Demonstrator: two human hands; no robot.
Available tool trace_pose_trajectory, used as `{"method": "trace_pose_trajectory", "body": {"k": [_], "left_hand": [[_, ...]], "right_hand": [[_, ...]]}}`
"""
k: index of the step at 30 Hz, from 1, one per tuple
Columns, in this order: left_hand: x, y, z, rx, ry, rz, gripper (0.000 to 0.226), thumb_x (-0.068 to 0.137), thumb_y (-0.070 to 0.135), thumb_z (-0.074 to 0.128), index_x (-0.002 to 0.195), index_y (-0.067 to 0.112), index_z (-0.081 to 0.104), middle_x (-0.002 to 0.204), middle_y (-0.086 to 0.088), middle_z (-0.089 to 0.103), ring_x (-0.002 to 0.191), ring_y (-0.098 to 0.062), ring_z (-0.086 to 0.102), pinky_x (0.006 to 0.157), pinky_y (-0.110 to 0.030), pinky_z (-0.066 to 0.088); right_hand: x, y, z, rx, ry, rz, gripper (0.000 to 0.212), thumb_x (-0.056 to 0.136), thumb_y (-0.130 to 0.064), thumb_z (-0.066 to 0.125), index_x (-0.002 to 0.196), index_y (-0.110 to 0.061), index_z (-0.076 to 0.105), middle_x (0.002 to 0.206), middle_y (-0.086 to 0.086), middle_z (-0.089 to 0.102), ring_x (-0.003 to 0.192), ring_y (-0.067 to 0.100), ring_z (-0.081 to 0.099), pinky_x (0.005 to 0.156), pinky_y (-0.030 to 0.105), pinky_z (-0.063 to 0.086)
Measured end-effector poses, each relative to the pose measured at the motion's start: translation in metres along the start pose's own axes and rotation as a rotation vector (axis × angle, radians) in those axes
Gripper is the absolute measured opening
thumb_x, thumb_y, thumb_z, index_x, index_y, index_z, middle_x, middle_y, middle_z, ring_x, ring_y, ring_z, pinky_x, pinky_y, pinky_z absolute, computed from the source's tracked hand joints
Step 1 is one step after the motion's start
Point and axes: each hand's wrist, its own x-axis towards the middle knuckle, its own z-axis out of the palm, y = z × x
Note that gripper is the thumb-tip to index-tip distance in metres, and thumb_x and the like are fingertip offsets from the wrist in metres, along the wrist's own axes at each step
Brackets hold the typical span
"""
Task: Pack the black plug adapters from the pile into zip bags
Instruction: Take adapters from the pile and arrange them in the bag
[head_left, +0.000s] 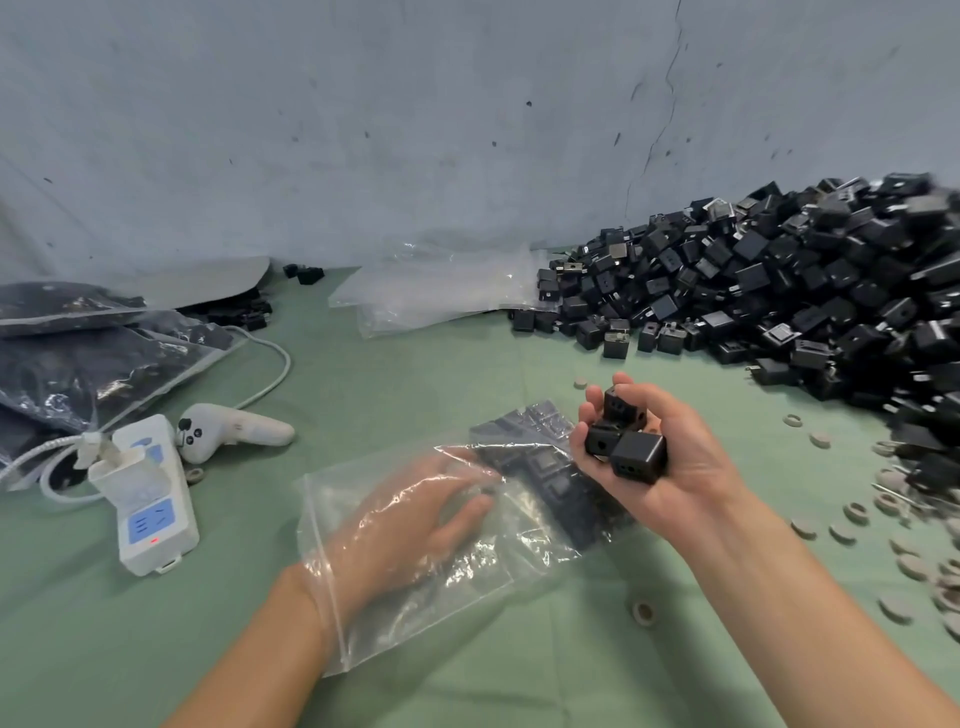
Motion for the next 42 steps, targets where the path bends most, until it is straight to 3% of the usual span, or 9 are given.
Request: {"method": "trace_pose_trajectory", "body": {"k": [5,11,18,23,27,30,33,37,42], "left_hand": [[-0.016,-0.005,-0.020,-0.035,0.183,-0.064,0.040,0.093,0.017,0.054,0.098,0.054,0.069,0.109,0.029,0.067,0.103,0.005,0.063,0.096,-0.023,0.050],[-0.048,-0.029,-0.062,-0.186,0.302,-0.302,0.031,0.075,0.001,0.056,0.074,0.024,0.077,0.075,0.001,0.075,0.068,-0.007,0.069,0.064,-0.017,0.053],[-0.055,-0.032,-0.095,-0.341,0.843,-0.305,0.042,0.077,-0.015,0.036,0.062,0.012,0.065,0.062,0.005,0.067,0.060,-0.016,0.056,0.051,-0.020,0.045],[-0.036,0.028,-0.065,-0.107,0.681,-0.022,0.034,0.080,0.006,0.044,0.085,0.031,0.068,0.080,0.013,0.066,0.065,-0.002,0.057,0.056,-0.013,0.040],[-0.025,0.074,-0.023,0.113,0.269,0.236,0.030,0.098,0.043,0.044,0.127,0.038,0.052,0.119,0.019,0.050,0.103,-0.001,0.057,0.082,-0.014,0.044],[-0.019,0.082,0.001,0.287,0.130,0.203,0.049,0.095,0.060,0.034,0.140,0.041,0.030,0.124,0.012,0.030,0.104,-0.009,0.052,0.078,-0.024,0.046],[-0.016,0.080,0.007,0.235,0.149,0.185,0.046,0.094,0.061,0.042,0.134,0.039,0.037,0.118,0.014,0.027,0.096,-0.007,0.051,0.070,-0.022,0.039],[-0.017,0.082,0.007,-0.030,0.226,0.236,0.036,0.086,0.058,0.058,0.113,0.039,0.043,0.118,0.024,0.043,0.100,0.003,0.051,0.074,-0.014,0.040],[-0.027,0.068,-0.033,-0.297,0.518,0.066,0.040,0.075,0.060,0.069,0.109,0.053,0.050,0.102,0.023,0.068,0.083,-0.003,0.065,0.067,-0.012,0.046]], "right_hand": [[0.001,0.004,0.001,0.008,-0.003,0.011,0.019,0.085,-0.005,0.064,0.103,-0.012,0.061,0.094,0.016,0.067,0.075,0.026,0.063,0.067,0.036,0.057],[0.000,0.011,0.001,0.008,-0.016,0.019,0.022,0.087,-0.007,0.064,0.108,-0.012,0.059,0.093,0.017,0.067,0.078,0.027,0.066,0.078,0.043,0.060],[-0.004,0.020,0.004,0.000,-0.061,0.038,0.015,0.089,-0.009,0.062,0.103,-0.015,0.058,0.091,0.014,0.067,0.088,0.028,0.069,0.087,0.053,0.057],[-0.008,0.037,0.013,-0.018,-0.087,0.117,0.006,0.090,-0.011,0.061,0.095,-0.014,0.060,0.093,0.015,0.068,0.092,0.035,0.071,0.096,0.056,0.052],[-0.011,0.051,0.019,-0.046,-0.152,0.207,0.012,0.087,-0.012,0.063,0.098,-0.016,0.060,0.091,0.012,0.066,0.076,0.029,0.068,0.072,0.045,0.059],[-0.011,0.053,0.016,-0.109,-0.098,0.214,0.010,0.086,-0.015,0.065,0.094,-0.020,0.063,0.089,0.007,0.068,0.072,0.023,0.067,0.065,0.036,0.060],[-0.013,0.050,0.012,-0.123,-0.039,0.209,0.001,0.085,-0.017,0.066,0.085,-0.018,0.066,0.088,0.006,0.069,0.072,0.023,0.066,0.073,0.037,0.056],[-0.015,0.047,0.014,-0.110,-0.072,0.214,0.002,0.081,-0.014,0.065,0.081,-0.012,0.065,0.082,0.008,0.068,0.061,0.026,0.065,0.056,0.036,0.057],[-0.014,0.039,0.015,-0.044,-0.096,0.176,0.016,0.079,-0.006,0.062,0.092,-0.015,0.059,0.086,0.010,0.063,0.084,0.026,0.061,0.082,0.038,0.052]]}}
